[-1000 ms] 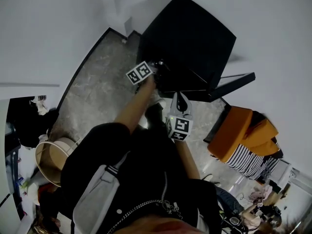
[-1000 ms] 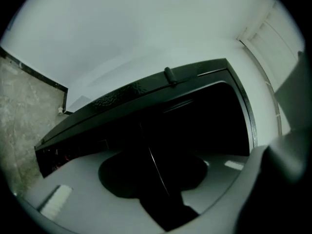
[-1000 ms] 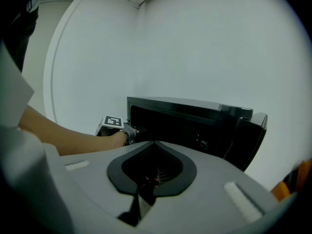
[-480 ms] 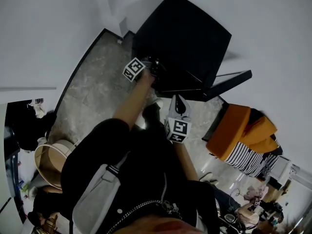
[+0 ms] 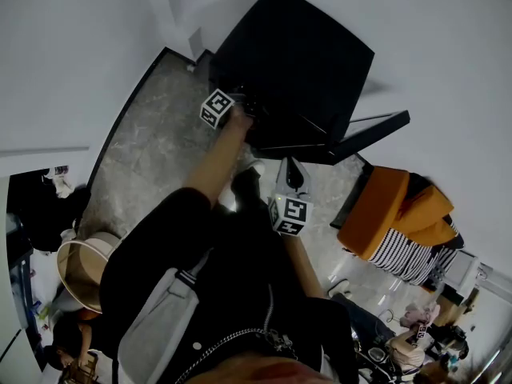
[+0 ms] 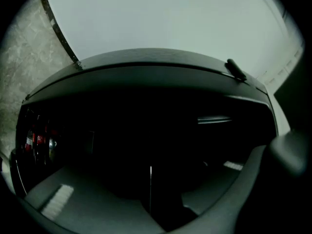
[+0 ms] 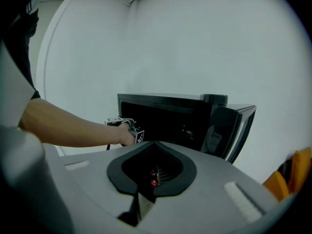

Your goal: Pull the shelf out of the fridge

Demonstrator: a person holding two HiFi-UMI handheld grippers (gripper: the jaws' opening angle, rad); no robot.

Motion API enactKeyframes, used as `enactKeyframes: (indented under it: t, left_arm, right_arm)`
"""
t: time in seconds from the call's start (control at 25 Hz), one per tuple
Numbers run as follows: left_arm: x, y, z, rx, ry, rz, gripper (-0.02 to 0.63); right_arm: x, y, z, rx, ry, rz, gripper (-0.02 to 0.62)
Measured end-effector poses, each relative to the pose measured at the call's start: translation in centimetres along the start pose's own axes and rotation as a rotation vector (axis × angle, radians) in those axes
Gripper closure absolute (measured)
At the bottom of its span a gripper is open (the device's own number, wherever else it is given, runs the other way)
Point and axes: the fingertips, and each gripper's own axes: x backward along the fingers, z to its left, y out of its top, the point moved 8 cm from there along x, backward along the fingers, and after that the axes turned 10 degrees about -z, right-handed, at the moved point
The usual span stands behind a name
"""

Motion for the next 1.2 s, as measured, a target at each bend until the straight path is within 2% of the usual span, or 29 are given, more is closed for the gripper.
enactKeyframes:
  t: [0.32, 0.48, 0.52, 1.2]
  left_arm:
    - [-1.0, -0.5, 0.3, 0.006, -0.006, 0.023, 0.515]
    - [-1.2, -0.4, 0.2, 0.016, -0.002, 0.018, 0.551]
    - [-1.2, -0.4, 0.3, 0.014, 0.001, 0.016, 0.577]
    - [-0.7, -0.3, 0.5, -0.012, -0.004, 0.040, 0.584]
  right_arm:
    - [0.1, -0.1, -0.1, -0.012, -0.014, -0.004, 0.594]
    - [0.3, -0.1, -0.1, -0.013, -0.020, 0.003, 0.594]
    - [0.4, -0.1, -0.1, -0.012, -0.022, 0.003, 0.594]
    - [0.0, 0.0, 0.2, -0.043, -0.030, 0.004, 0.594]
